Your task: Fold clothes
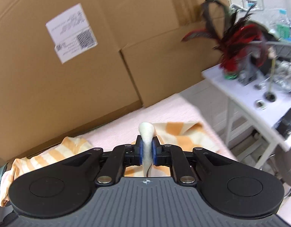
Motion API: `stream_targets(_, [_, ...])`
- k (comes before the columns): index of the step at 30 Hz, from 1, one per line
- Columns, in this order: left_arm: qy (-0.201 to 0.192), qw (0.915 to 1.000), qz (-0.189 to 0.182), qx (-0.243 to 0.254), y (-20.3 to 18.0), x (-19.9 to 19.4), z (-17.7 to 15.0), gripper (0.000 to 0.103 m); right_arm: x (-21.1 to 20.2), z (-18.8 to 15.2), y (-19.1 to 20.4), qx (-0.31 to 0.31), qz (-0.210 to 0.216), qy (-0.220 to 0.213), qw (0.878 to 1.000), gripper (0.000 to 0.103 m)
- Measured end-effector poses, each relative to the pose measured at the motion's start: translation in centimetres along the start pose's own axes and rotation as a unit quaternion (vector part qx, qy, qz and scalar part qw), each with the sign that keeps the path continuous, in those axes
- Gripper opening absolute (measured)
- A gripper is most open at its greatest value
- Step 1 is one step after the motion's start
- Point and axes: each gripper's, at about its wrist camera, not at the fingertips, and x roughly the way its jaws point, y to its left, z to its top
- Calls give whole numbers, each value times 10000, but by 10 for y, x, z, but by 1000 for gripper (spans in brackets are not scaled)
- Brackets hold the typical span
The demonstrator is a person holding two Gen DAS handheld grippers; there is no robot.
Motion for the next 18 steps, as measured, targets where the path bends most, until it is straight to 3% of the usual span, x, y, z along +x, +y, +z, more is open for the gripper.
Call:
stream_targets(6, [-772,9954,190,-529,19,-27,11,102,1,0,23,132,616,19,9980,10])
stream_targets(10, [-983,9885,489,-1040,37,-34,15,102,-5,5,48,322,1421,6,9893,10])
stream_targets(14, [-1005,9894,274,-1010,35,-37,16,102,8,0,81,186,1662,160,9858,10])
stream_targets(18, [-772,9955,107,-538,19,-31,13,102,29,-11,105,167,1793,384,9829,10])
